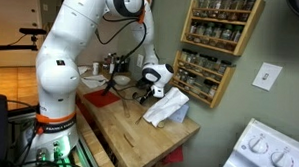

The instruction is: Place the jar on the right side of the counter upside down

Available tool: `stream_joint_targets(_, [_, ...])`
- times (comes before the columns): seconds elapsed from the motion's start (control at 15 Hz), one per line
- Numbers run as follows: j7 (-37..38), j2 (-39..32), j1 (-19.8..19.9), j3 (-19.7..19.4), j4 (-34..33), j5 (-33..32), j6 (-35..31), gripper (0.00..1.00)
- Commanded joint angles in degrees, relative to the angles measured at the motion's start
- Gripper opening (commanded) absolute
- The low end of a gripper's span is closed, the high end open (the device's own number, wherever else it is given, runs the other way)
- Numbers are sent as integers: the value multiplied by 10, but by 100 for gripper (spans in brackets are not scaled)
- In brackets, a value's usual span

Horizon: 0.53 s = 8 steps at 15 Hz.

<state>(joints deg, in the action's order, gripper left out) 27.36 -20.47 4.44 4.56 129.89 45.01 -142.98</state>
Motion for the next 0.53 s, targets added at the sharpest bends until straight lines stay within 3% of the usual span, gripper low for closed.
stream_joint_targets(0.0, [-58, -6, 3, -15, -10, 34, 54, 50])
stream_joint_targets(0.2, [-78, -5, 0, -26, -12, 37, 88, 29])
stream_joint_targets(0.47, [-57, 35, -12, -38, 0, 19, 125, 28])
